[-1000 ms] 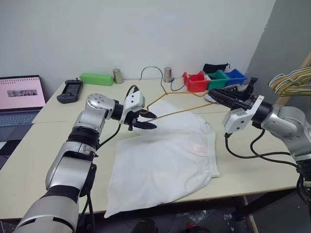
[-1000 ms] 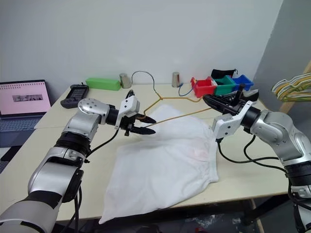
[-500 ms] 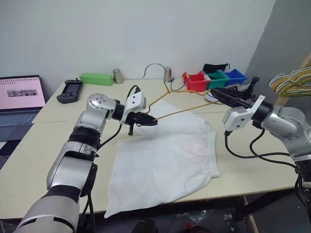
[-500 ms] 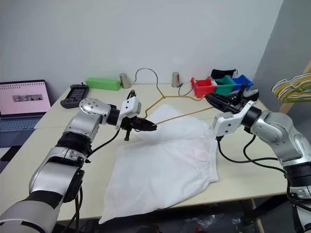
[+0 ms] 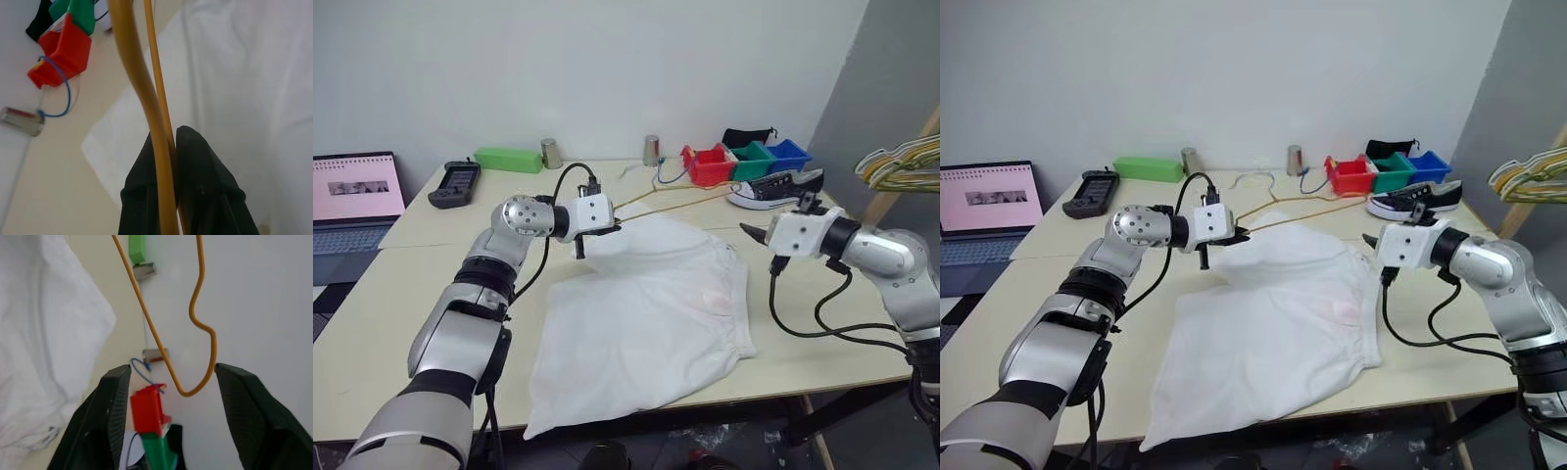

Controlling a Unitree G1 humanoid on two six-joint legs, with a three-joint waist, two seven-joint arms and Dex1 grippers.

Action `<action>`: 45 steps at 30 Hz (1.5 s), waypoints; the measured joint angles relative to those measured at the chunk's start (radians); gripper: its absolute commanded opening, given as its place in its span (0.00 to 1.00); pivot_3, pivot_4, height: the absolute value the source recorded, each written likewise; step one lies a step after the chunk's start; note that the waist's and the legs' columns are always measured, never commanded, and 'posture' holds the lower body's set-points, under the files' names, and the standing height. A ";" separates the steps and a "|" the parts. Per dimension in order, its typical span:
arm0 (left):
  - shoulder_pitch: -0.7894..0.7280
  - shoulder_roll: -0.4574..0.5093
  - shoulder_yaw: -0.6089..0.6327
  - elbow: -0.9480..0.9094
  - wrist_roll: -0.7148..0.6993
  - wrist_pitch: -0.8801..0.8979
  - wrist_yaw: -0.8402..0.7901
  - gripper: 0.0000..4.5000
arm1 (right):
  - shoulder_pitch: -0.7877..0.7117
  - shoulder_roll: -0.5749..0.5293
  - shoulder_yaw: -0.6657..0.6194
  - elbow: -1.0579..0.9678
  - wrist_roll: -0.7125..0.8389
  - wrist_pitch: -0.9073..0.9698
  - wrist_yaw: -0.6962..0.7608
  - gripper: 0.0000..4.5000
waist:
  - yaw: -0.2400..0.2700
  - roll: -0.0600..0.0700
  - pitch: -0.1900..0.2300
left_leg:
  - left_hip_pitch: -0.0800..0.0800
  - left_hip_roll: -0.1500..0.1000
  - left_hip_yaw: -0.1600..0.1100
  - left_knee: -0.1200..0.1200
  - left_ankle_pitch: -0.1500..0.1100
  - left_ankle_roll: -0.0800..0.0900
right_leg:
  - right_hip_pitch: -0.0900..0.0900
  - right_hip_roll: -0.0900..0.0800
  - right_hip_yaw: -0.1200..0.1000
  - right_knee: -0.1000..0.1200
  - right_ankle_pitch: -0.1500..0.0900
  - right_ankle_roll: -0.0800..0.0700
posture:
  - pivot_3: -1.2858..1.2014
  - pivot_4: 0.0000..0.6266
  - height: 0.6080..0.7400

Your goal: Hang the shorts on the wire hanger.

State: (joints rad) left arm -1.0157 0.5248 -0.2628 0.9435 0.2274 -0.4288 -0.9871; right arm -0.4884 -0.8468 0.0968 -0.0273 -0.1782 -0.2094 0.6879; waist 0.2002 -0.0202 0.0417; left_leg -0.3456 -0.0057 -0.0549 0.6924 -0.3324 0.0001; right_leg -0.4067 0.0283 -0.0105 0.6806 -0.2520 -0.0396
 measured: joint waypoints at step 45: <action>0.058 0.021 -0.136 -0.308 0.315 -0.137 0.339 0.27 | -0.123 0.025 0.170 0.033 -0.194 0.369 0.139 0.00 | 0.052 0.001 0.000 | 0.000 -0.002 0.001 0.003 0.000 0.000 | -0.001 -0.001 -0.002 0.000 0.001 0.002 | 0.64 0.00 1.00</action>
State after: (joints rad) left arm -0.9579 0.5459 -0.3991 0.6352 0.5425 -0.5657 -0.6478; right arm -0.6111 -0.8219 0.2672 0.0061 -0.3720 0.1600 0.8267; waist 0.2519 -0.0197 0.0413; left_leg -0.3457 -0.0077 -0.0541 0.6950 -0.3324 0.0001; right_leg -0.4075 0.0277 -0.0120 0.6810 -0.2508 -0.0379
